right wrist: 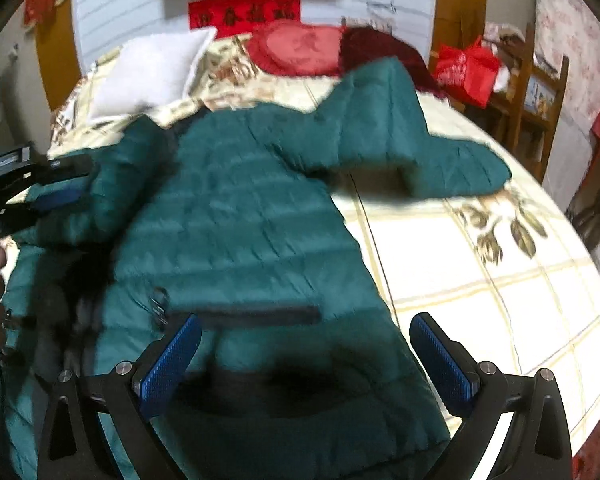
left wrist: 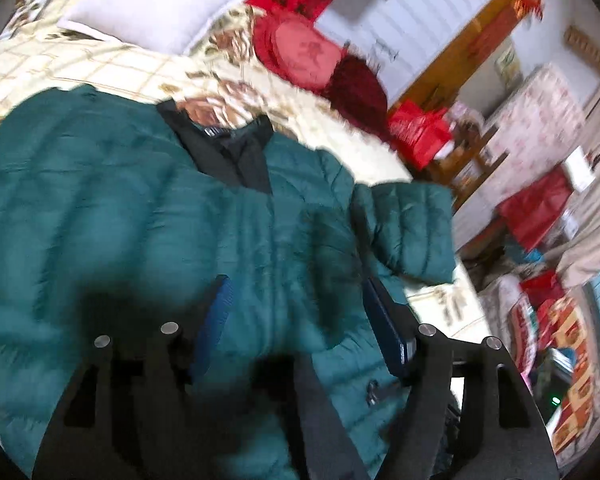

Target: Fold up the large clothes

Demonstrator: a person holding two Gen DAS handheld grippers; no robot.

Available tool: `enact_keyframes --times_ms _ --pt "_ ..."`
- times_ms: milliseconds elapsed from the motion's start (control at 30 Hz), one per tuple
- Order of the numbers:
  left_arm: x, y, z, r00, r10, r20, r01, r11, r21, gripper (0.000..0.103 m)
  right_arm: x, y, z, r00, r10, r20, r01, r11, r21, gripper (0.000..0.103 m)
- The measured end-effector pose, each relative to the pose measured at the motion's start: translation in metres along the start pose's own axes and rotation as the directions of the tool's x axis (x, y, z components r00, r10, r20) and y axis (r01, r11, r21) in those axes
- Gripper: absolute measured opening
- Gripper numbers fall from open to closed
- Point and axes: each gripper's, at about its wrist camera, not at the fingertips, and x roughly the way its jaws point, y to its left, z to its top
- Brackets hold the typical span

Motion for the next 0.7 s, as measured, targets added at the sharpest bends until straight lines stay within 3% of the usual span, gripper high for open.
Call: enact_keyframes --times_ms 100,200,300,367,433,500,567,600,667,700 --pt "-0.034 0.021 0.0 0.993 0.071 0.091 -0.069 0.997 -0.02 0.068 -0.004 0.012 0.01 0.998 0.053 0.041 -0.052 0.998 -0.024 0.103" --pt "-0.058 0.05 -0.002 0.965 0.188 0.184 -0.178 0.982 -0.069 0.068 -0.006 0.018 0.027 0.983 0.155 0.094 -0.153 0.988 -0.024 0.103" --pt "-0.073 0.082 -0.003 0.929 0.3 0.215 -0.267 0.948 -0.17 0.068 0.019 0.028 0.05 0.962 0.266 0.053 -0.267 0.964 0.007 0.103" --pt "-0.081 0.094 0.0 0.897 0.383 0.22 -0.335 0.915 -0.224 0.068 0.044 0.034 0.064 0.933 0.359 0.006 -0.359 0.932 0.052 0.103" --pt "-0.09 0.105 0.002 0.864 0.448 0.228 -0.39 0.884 -0.258 0.068 0.064 0.04 0.07 0.923 0.383 -0.024 -0.38 0.921 0.088 0.101" --pt "-0.092 0.116 0.004 0.856 0.473 0.208 -0.41 0.867 -0.285 0.068 0.089 0.045 0.072 0.893 0.442 -0.082 -0.427 0.891 0.154 0.098" --pt "-0.093 0.127 0.005 0.851 0.49 0.191 -0.419 0.851 -0.316 0.068 0.114 0.049 0.068 0.837 0.524 -0.158 -0.48 0.842 0.247 0.095" --pt "-0.092 0.131 0.005 0.846 0.503 0.178 -0.431 0.841 -0.327 0.068 0.117 0.052 0.065 0.836 0.529 -0.145 -0.486 0.837 0.251 0.095" --pt "-0.083 0.135 0.007 0.844 0.516 0.143 -0.45 0.829 -0.333 0.068 0.115 0.057 0.066 0.821 0.559 -0.117 -0.525 0.819 0.231 0.085" --pt "-0.078 0.137 0.008 0.848 0.515 0.128 -0.454 0.829 -0.327 0.068 0.115 0.057 0.066 0.811 0.575 -0.112 -0.541 0.808 0.234 0.057"
